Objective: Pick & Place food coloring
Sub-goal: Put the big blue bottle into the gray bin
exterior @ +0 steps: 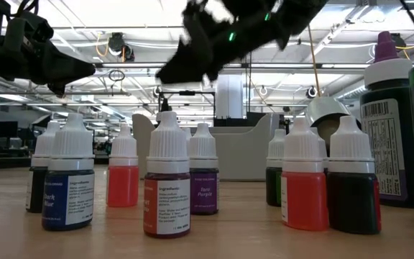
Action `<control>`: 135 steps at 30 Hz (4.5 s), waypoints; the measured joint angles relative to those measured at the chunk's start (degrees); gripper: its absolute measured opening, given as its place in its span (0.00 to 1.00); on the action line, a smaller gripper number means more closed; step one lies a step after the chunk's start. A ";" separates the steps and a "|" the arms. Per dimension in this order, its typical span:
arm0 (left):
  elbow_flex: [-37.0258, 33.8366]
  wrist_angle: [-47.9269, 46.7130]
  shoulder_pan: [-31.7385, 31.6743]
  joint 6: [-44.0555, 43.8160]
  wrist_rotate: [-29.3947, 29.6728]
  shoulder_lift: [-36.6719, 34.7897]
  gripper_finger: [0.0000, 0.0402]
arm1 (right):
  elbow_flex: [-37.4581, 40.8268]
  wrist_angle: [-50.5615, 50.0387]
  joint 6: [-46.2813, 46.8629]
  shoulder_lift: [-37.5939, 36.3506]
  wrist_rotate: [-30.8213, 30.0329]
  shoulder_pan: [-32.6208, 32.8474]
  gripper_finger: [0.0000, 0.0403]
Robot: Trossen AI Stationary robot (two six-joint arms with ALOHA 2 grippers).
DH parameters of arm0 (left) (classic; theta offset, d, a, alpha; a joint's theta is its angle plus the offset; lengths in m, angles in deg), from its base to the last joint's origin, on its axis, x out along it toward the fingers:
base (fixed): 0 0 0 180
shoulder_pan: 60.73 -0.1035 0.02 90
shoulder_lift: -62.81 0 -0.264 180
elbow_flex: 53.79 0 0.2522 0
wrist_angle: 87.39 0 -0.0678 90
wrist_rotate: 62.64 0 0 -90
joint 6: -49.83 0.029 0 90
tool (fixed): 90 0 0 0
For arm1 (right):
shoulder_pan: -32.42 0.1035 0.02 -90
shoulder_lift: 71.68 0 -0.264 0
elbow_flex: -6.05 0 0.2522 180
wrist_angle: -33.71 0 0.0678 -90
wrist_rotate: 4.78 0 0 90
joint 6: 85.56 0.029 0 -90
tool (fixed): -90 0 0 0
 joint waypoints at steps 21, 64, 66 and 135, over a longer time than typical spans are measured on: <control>0.00 -0.08 0.00 -0.51 0.00 0.02 0.10 | 3.15 -34.87 2.59 -35.46 -9.09 26.28 0.45; 0.00 -1.67 0.00 -0.24 0.00 0.02 0.10 | 46.77 11.38 23.28 -31.94 -20.91 45.82 0.62; 0.00 -1.66 0.00 -0.32 0.00 0.02 0.10 | 46.77 13.00 23.28 -30.18 -20.90 45.82 0.62; 0.00 -1.62 0.00 -0.09 0.00 0.01 0.10 | 21.28 12.25 -4.05 -25.25 -11.12 16.94 0.27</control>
